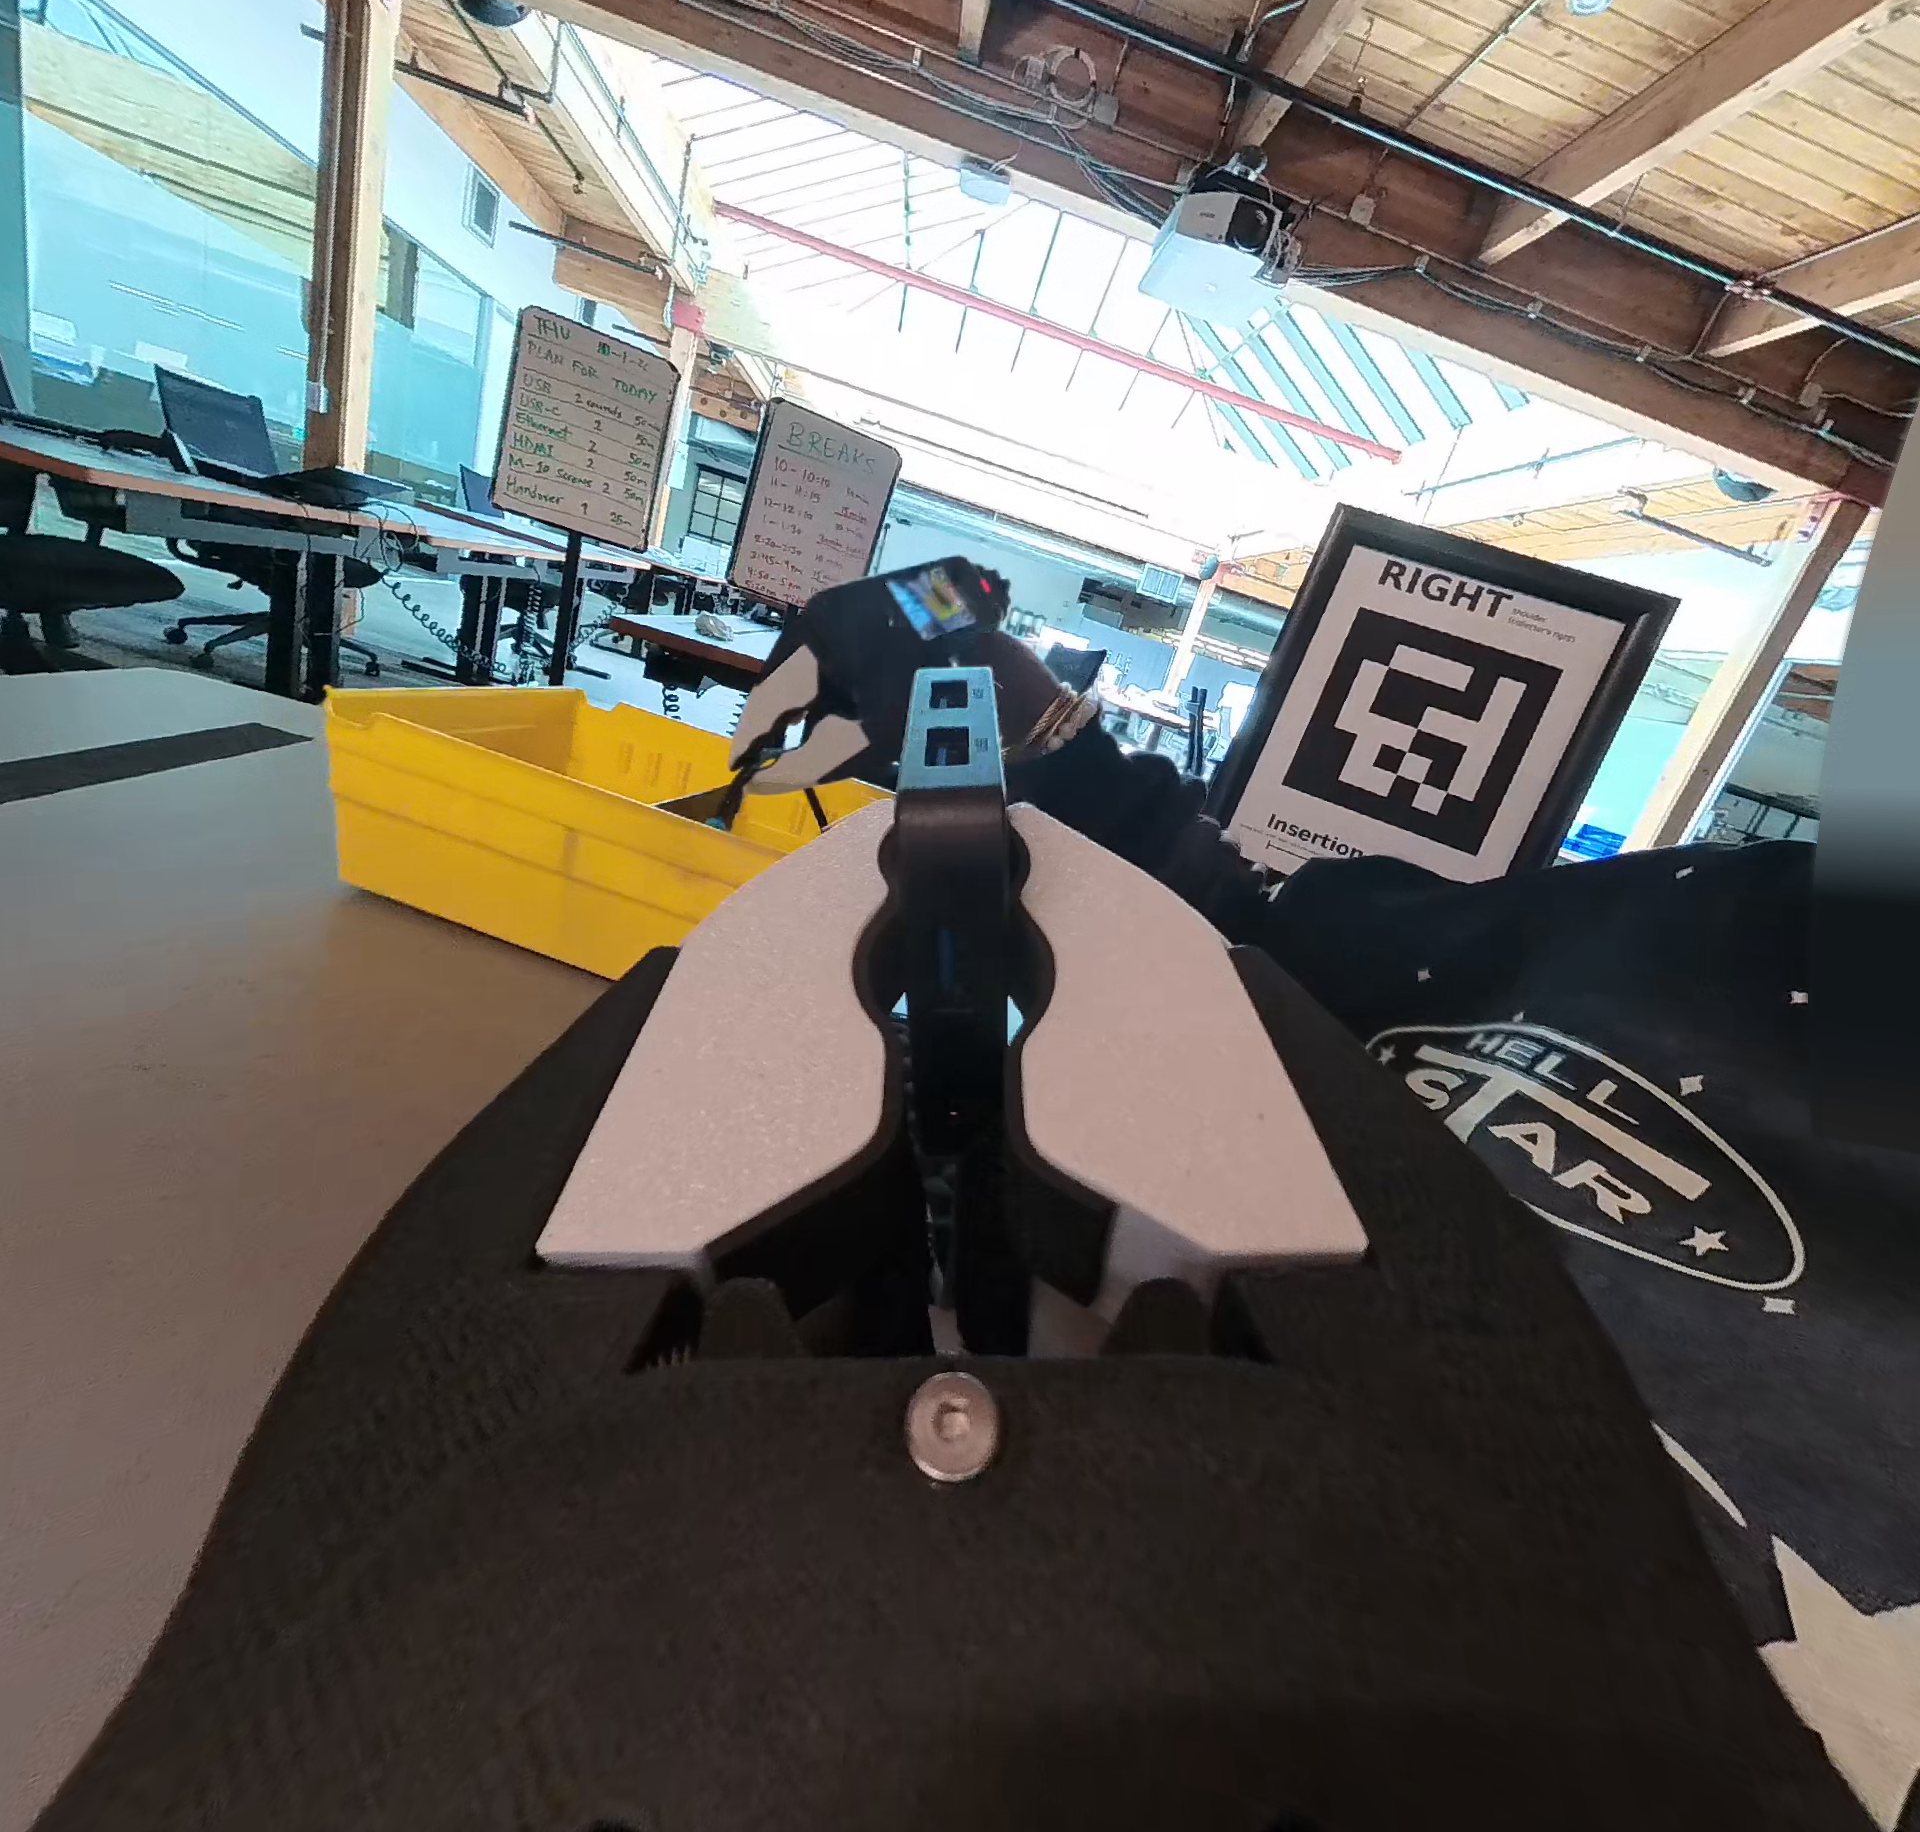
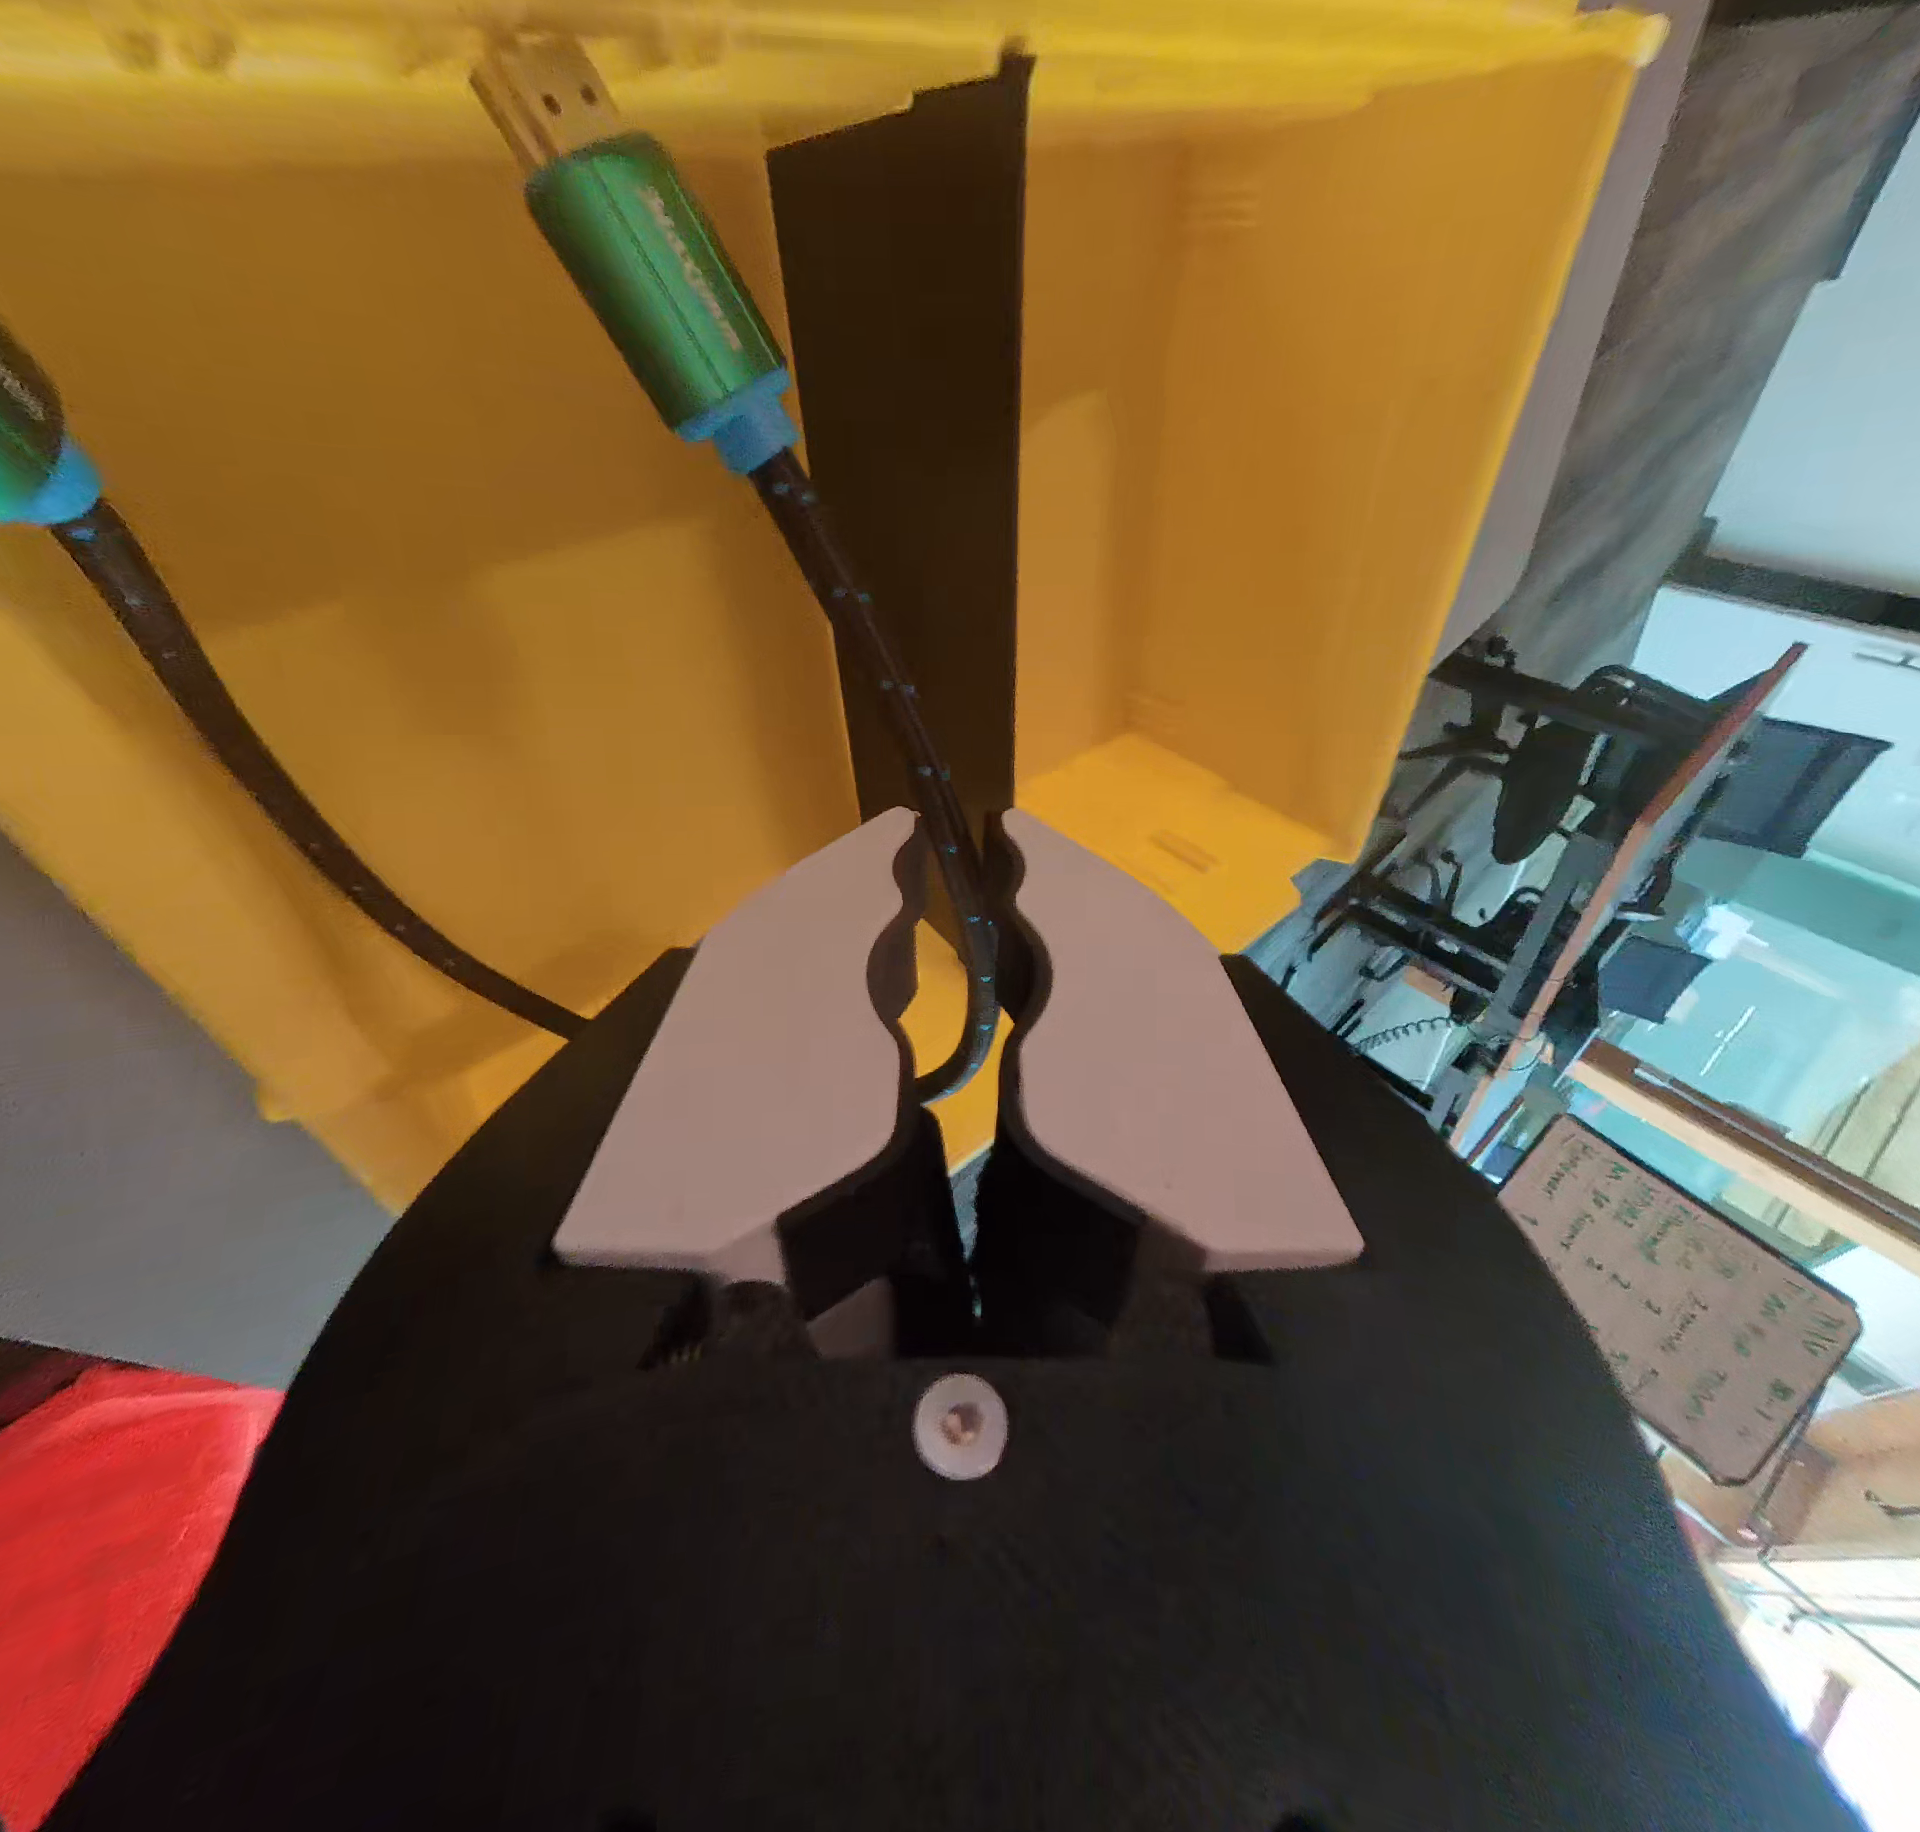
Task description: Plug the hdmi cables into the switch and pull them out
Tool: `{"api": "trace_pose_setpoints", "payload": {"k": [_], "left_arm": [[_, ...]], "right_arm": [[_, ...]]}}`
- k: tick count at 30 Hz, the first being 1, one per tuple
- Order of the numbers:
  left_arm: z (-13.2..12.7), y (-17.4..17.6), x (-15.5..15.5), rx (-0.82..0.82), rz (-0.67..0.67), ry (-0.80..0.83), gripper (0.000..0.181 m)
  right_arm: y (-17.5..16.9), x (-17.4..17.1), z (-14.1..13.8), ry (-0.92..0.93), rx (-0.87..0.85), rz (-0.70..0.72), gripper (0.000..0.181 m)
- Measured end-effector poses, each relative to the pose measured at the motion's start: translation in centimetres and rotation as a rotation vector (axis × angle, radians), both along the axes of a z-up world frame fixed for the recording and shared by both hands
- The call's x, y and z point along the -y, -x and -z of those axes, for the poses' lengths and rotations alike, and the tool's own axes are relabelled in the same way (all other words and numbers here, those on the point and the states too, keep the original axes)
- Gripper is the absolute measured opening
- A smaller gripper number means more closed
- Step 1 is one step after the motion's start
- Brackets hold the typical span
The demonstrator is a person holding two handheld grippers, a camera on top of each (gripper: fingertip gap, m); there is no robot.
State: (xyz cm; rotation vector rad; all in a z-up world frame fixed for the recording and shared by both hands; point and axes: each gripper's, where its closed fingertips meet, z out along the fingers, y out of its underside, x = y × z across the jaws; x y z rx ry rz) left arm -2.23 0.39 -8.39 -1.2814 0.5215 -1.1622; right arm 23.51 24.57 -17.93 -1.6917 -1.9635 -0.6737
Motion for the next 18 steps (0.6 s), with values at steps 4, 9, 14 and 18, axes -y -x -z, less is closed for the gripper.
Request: {"api": "trace_pose_setpoints", "payload": {"k": [4,9,14,18], "left_arm": [[0.1,0.0,0.0,-0.006,-0.004,0.000,0.014],[0.1,0.0,-0.1,-0.006,-0.006,0.002,0.013],[0.1,-0.1,-0.1,-0.008,-0.004,0.002,0.014],[0.2,-0.1,-0.2,-0.011,-0.012,0.002,0.014]], "right_arm": [[0.9,0.3,3.2,0.141,-0.034,0.007,0.011],[0.7,-0.6,6.3,0.160,-0.018,0.082,0.012],[2.3,0.0,4.3,0.198,-0.285,0.135,0.025],[4.3,1.0,-2.4,0.114,-0.712,0.160,0.056]]}}
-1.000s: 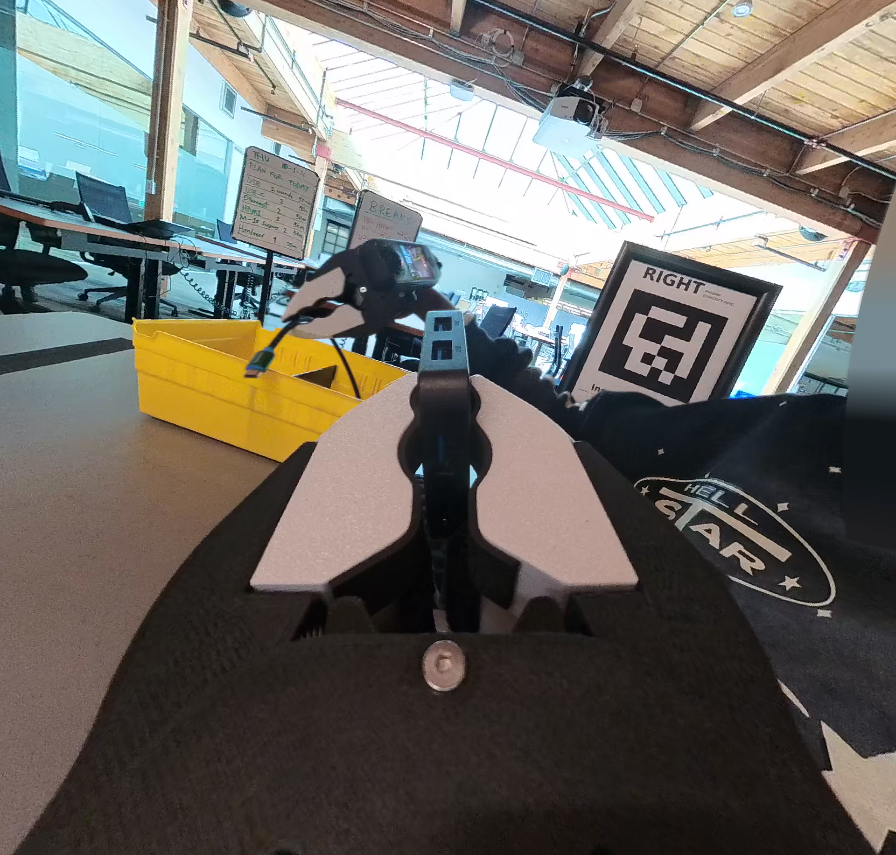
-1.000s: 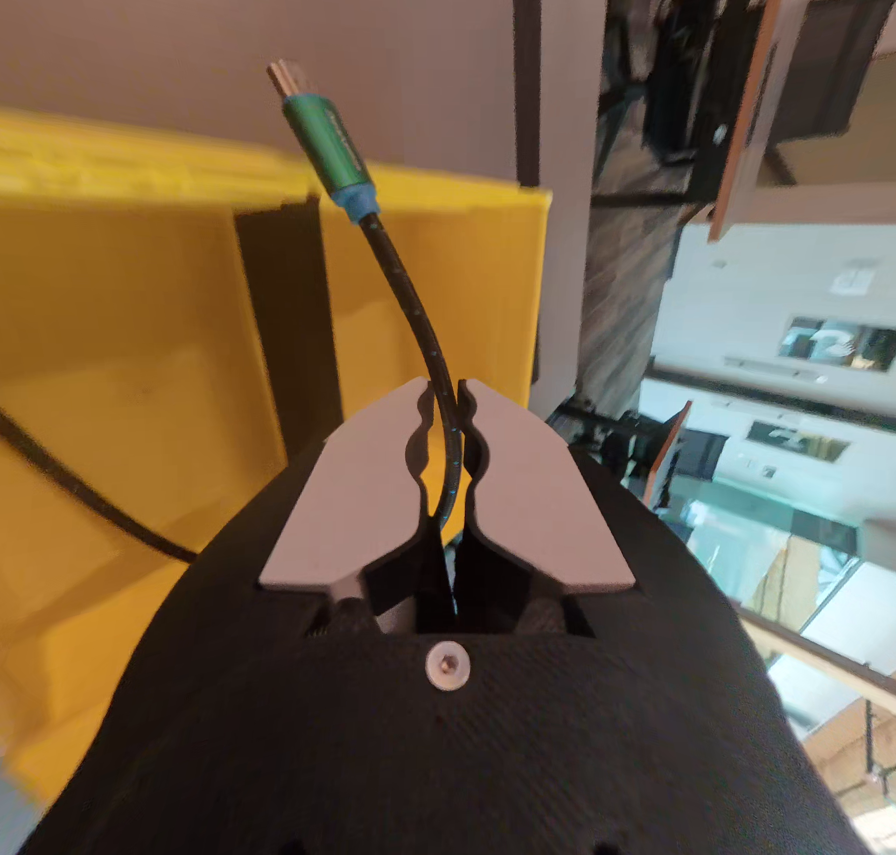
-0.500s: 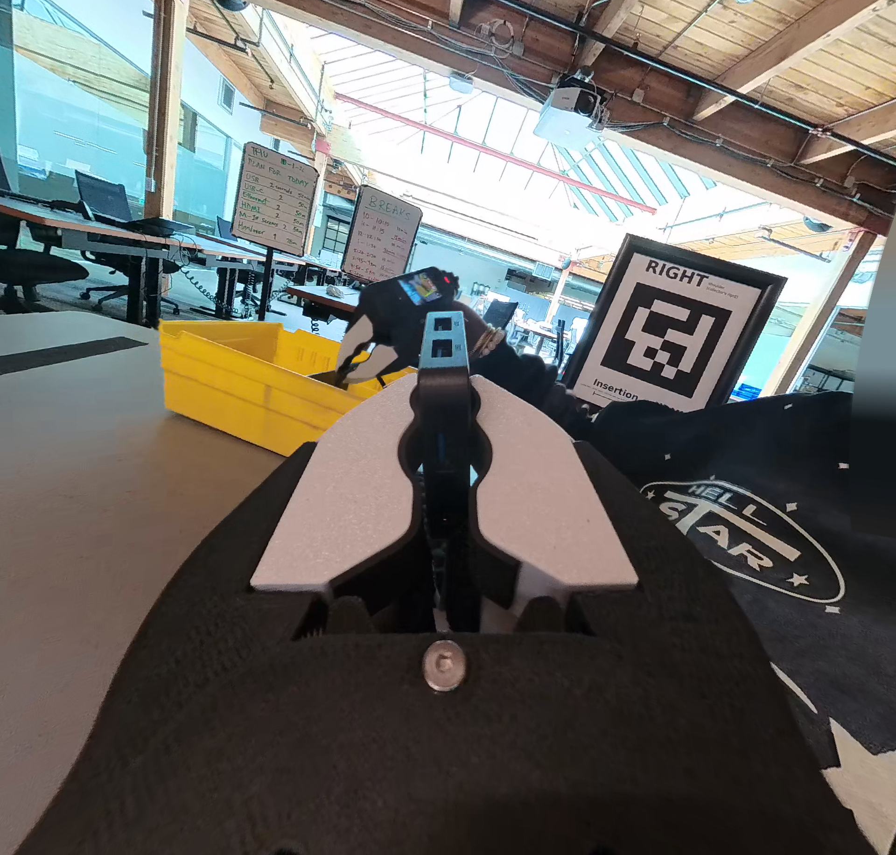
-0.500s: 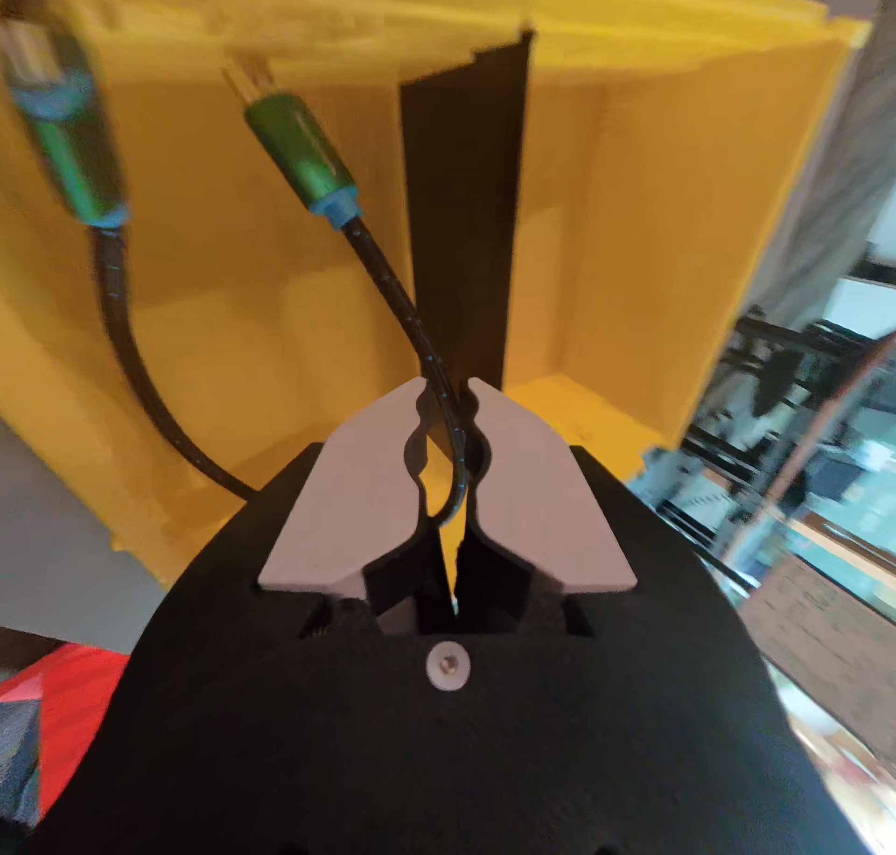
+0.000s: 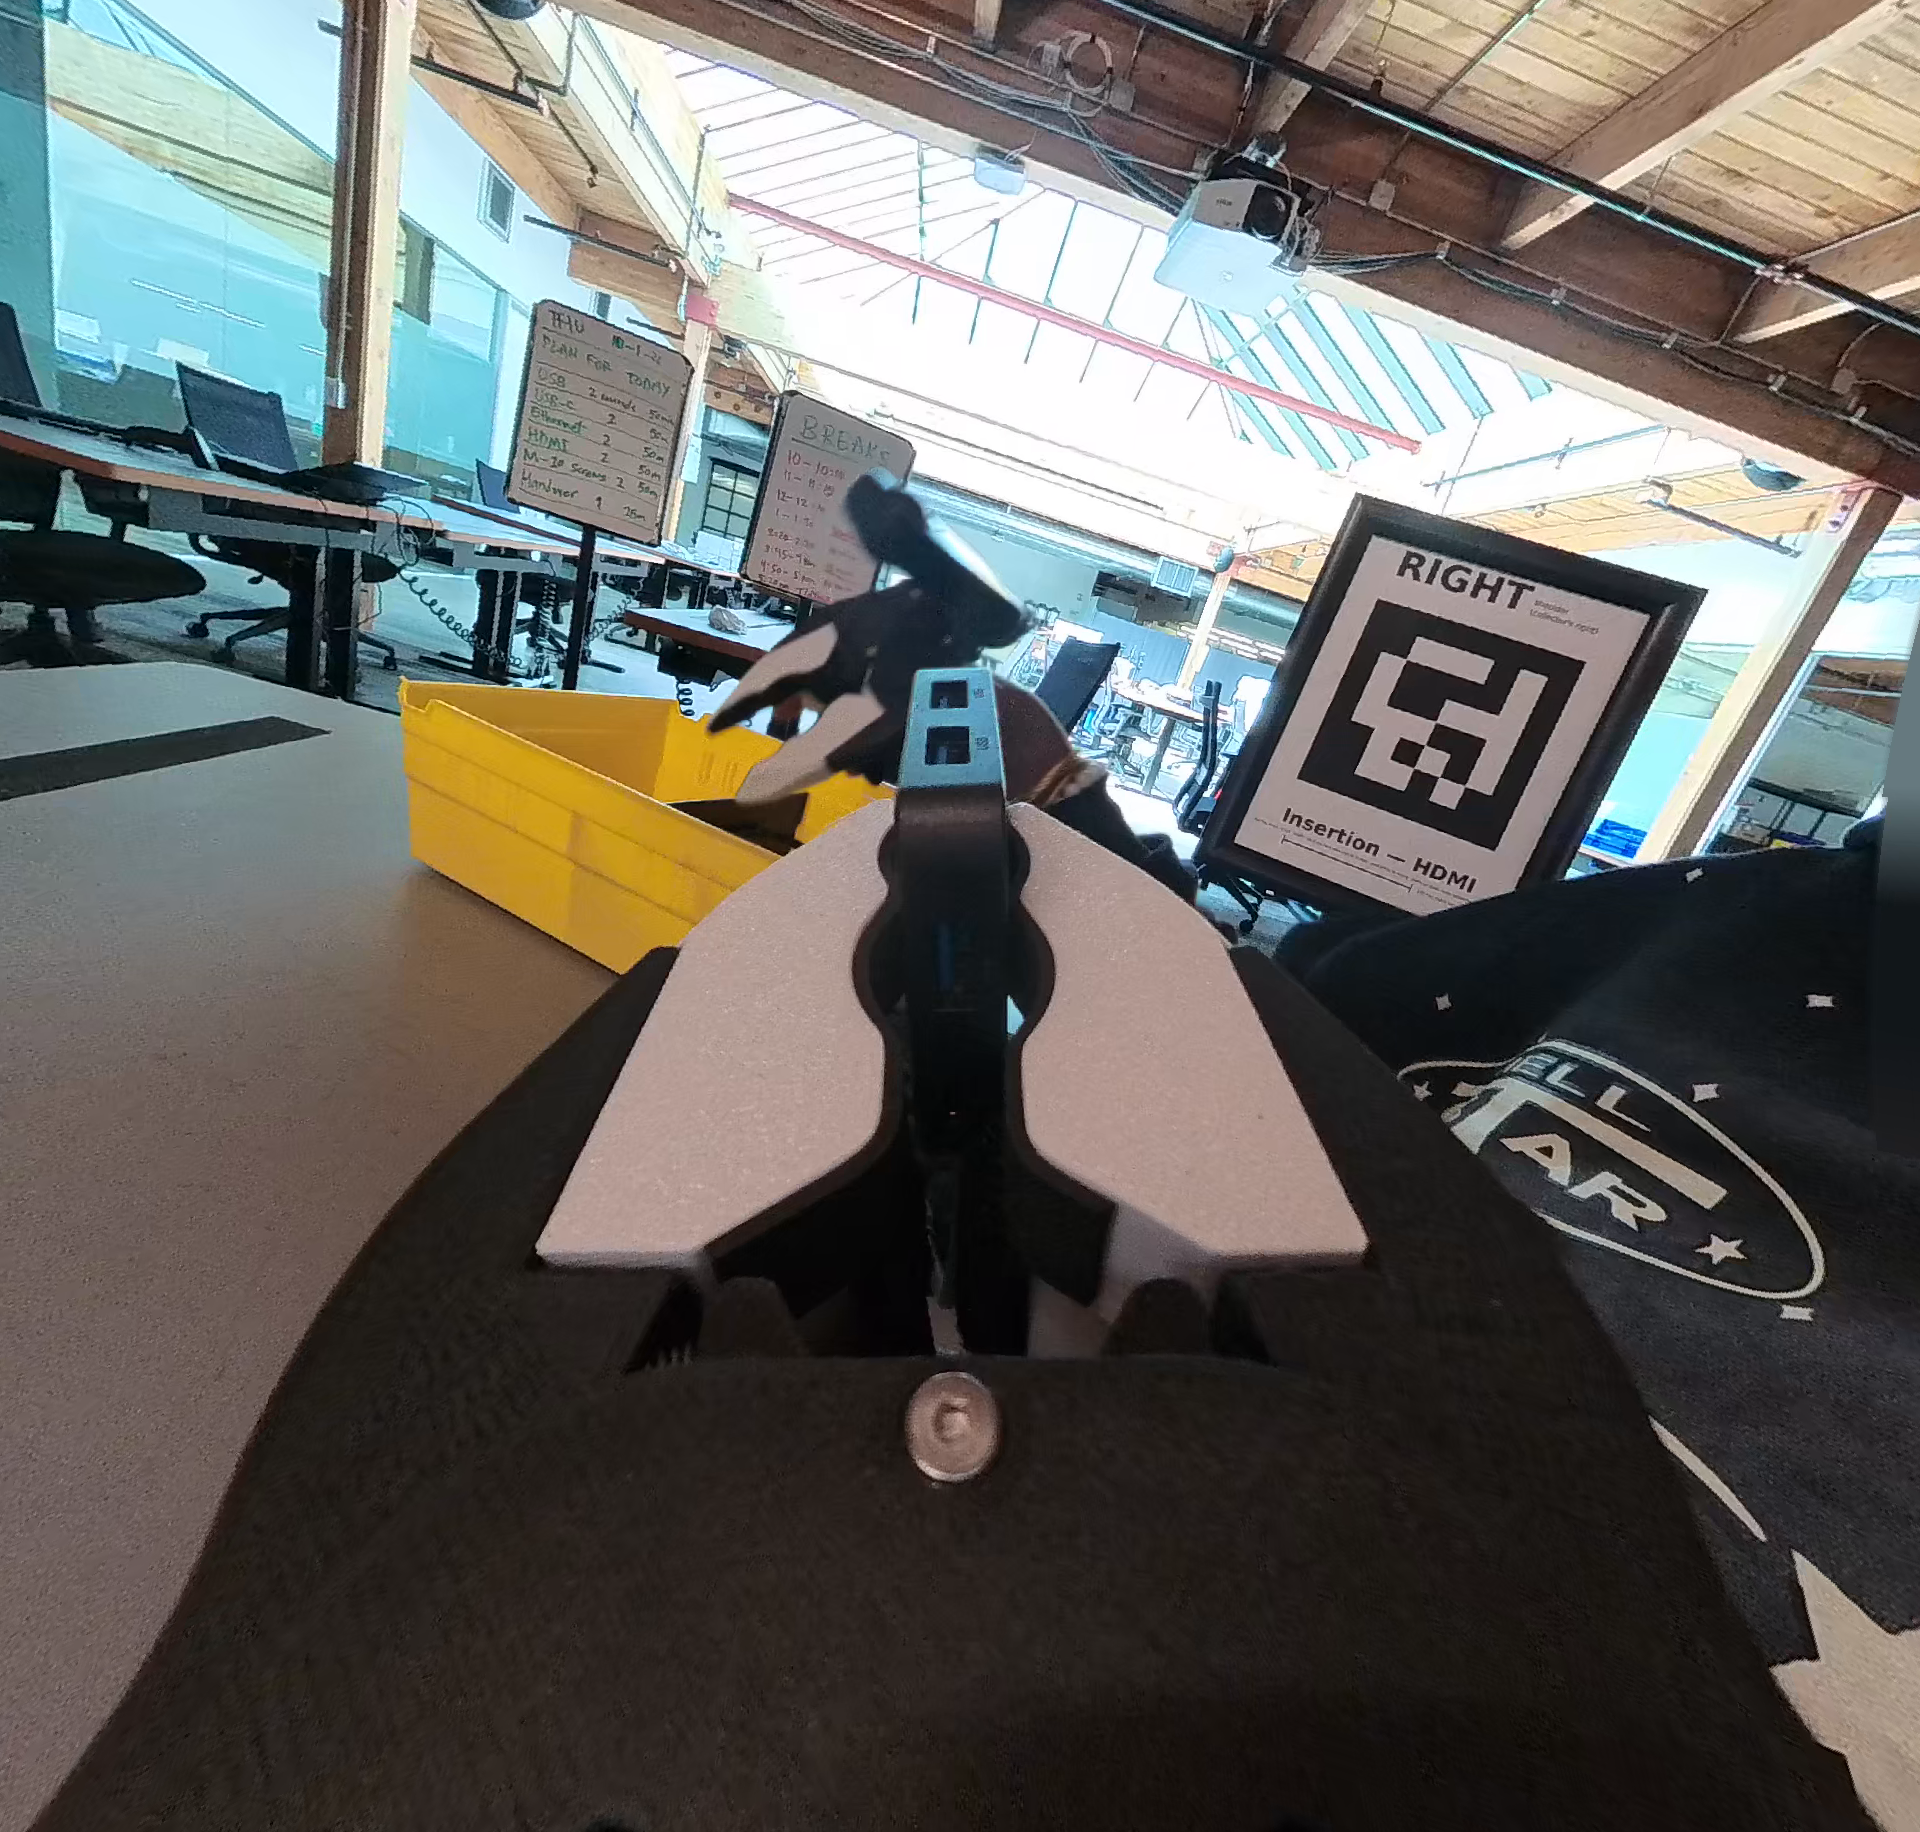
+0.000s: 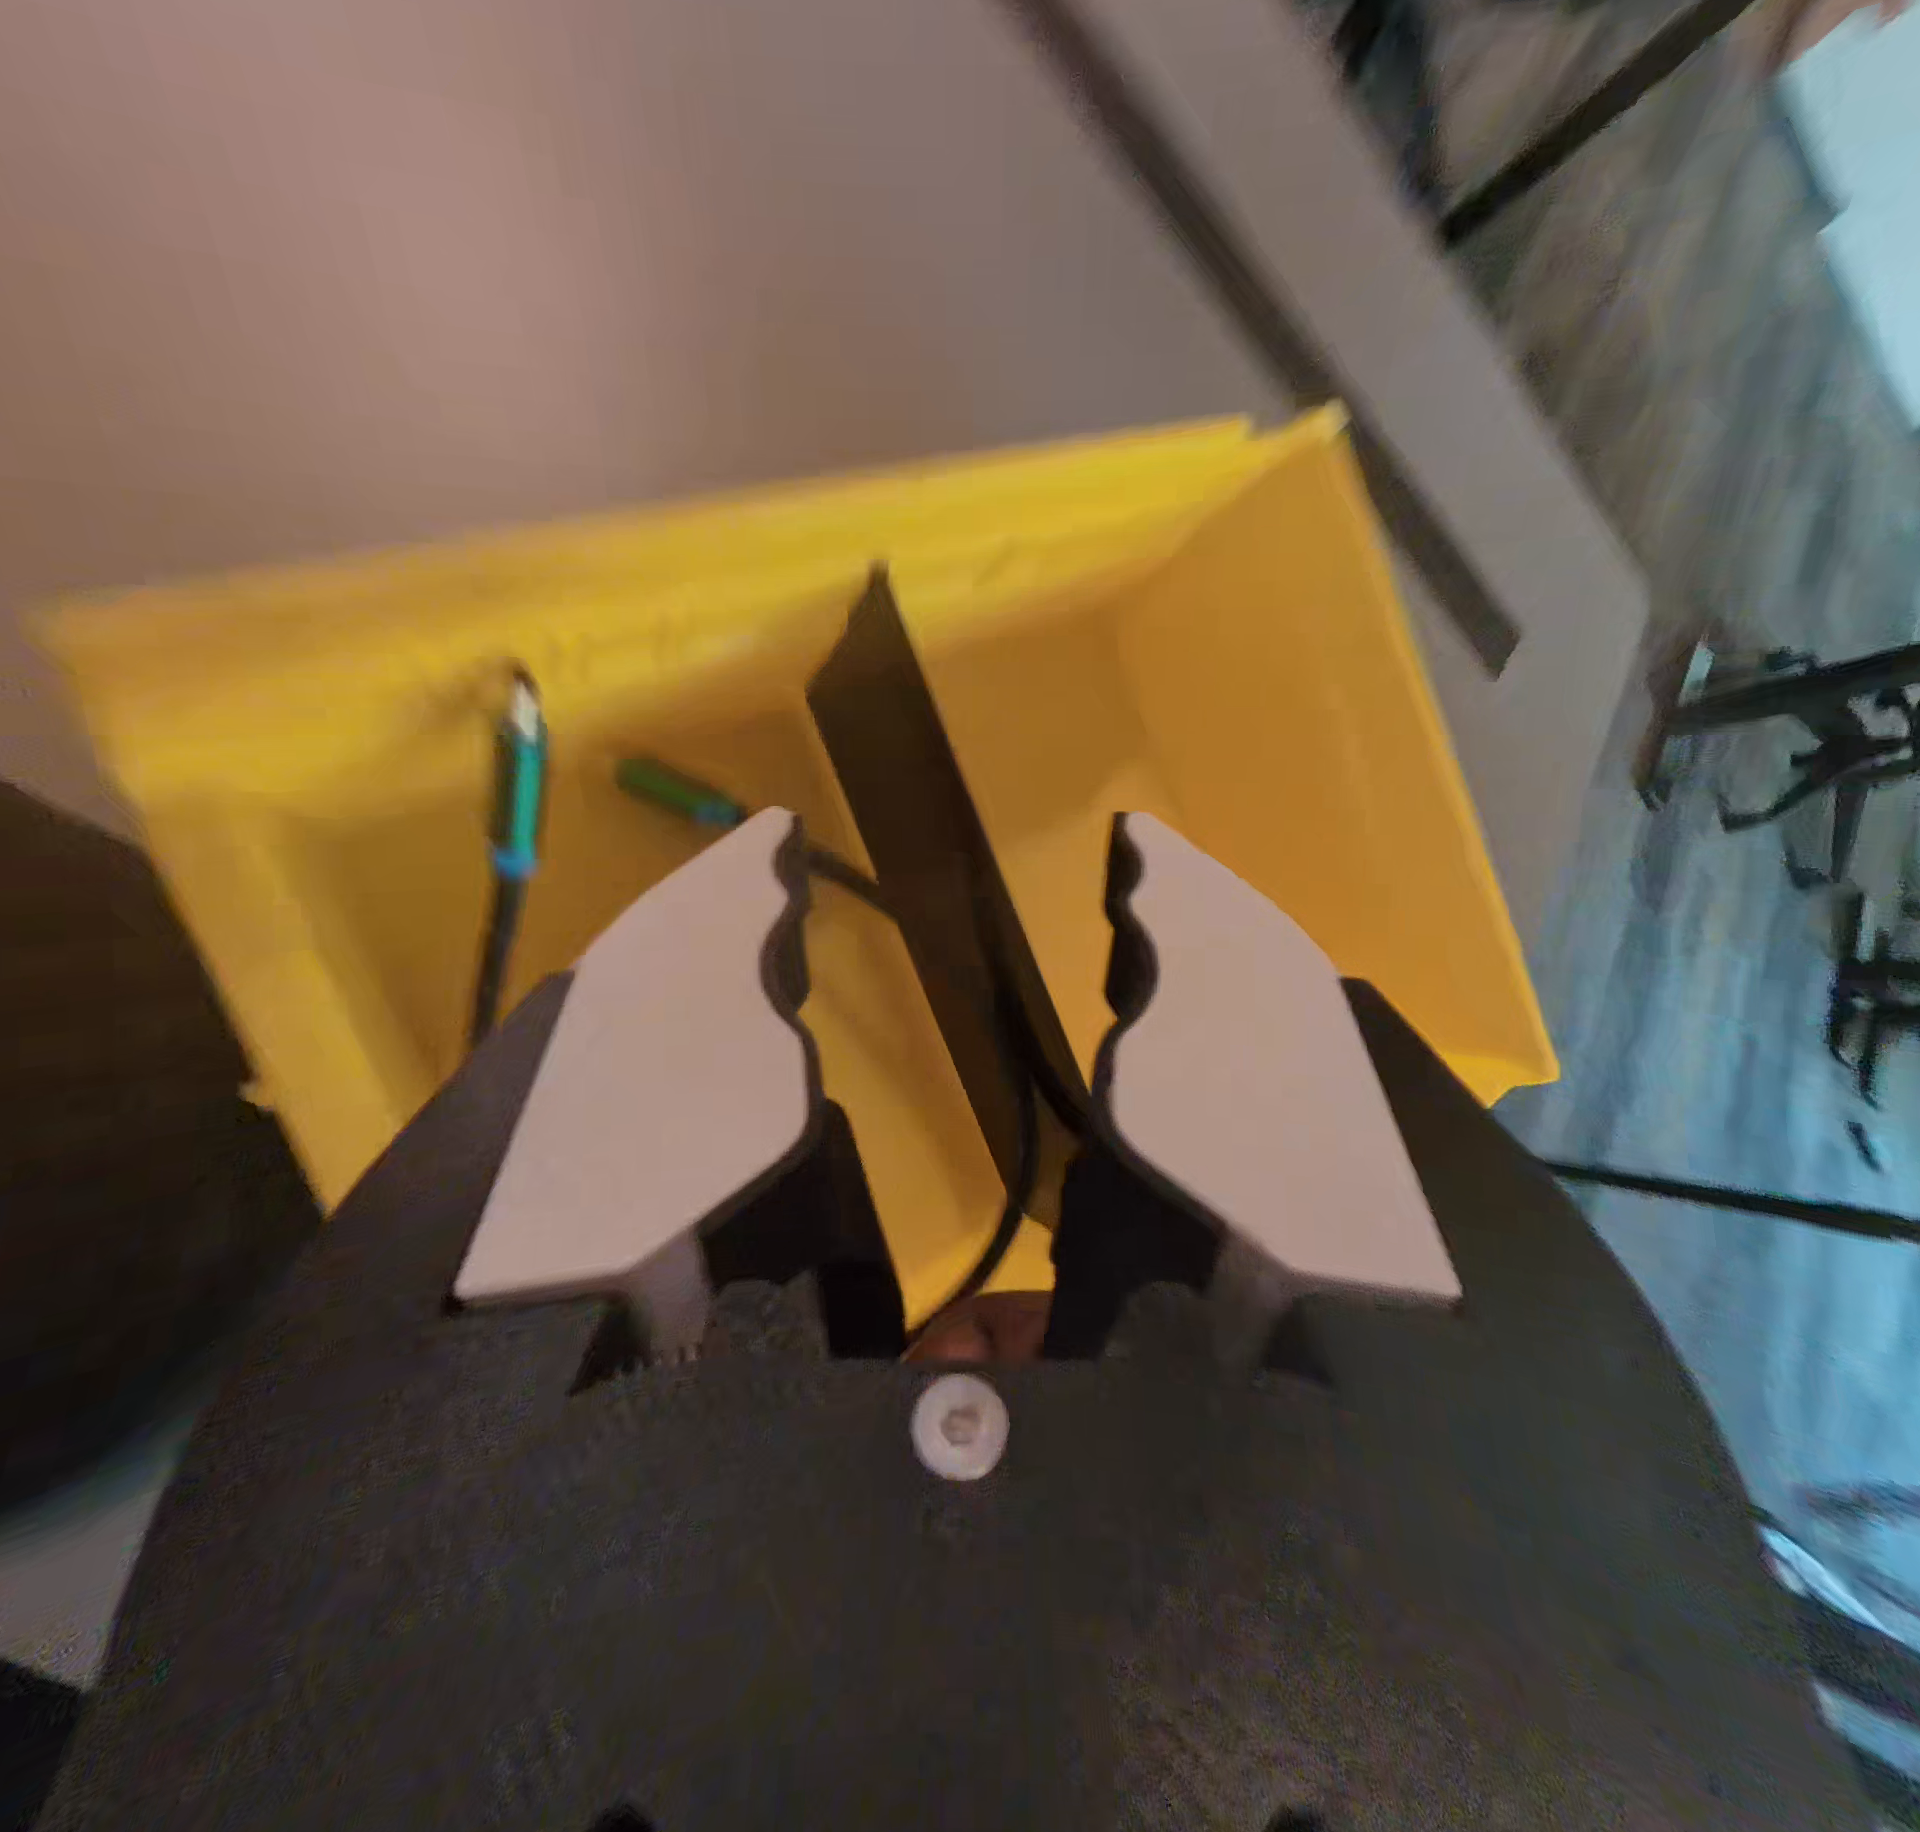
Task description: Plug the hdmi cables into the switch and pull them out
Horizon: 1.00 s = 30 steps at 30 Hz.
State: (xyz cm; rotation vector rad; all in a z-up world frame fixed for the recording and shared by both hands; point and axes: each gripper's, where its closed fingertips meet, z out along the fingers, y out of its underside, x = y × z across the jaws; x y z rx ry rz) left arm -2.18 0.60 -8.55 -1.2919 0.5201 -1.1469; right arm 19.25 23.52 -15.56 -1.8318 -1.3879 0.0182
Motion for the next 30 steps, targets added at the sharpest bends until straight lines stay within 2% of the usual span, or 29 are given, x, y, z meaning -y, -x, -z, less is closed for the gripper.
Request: {"api": "trace_pose_setpoints", "payload": {"k": [3,6,8,10,13,15,18,21,24,27,30], "left_arm": [[-0.1,-0.1,0.2,-0.004,0.001,-0.020,0.014],[-0.6,-0.4,0.7,-0.013,0.000,-0.079,0.014],[-1.2,-0.6,1.3,-0.005,0.003,-0.143,0.014],[-2.0,-0.6,2.1,0.021,0.016,-0.207,0.013],[-2.9,-0.7,3.2,0.049,0.041,-0.285,0.013],[-3.1,-0.7,3.7,0.057,0.047,-0.323,0.013],[-3.2,-0.8,4.0,0.061,0.045,-0.350,0.013],[-3.1,-1.2,4.3,0.061,0.058,-0.356,0.014],[-2.6,-1.7,3.9,0.046,0.063,-0.330,0.014],[-2.3,-1.8,3.5,0.047,0.057,-0.292,0.018],[-2.4,-0.9,2.2,0.077,-0.035,-0.263,0.046]], "right_arm": [[3.5,3.8,-6.9,-0.092,-0.424,-0.095,0.075],[7.8,11.8,-12.7,-0.028,-0.869,-0.400,0.078],[10.4,16.3,-14.5,0.029,-1.011,-0.594,0.076],[13.1,20.1,-13.7,0.099,-0.988,-0.746,0.083],[16.8,23.4,-11.5,0.194,-0.935,-0.853,0.078],[18.5,25.6,-9.1,0.287,-0.835,-0.942,0.076],[20.3,27.0,-7.7,0.326,-0.818,-0.978,0.055],[21.3,27.4,-7.8,0.349,-0.871,-0.961,0.035],[21.6,27.4,-7.4,0.299,-0.853,-0.968,0.016],[21.3,26.7,-7.4,0.226,-0.805,-0.961,0.014],[19.7,25.6,-9.4,0.110,-0.853,-0.951,0.014]]}}
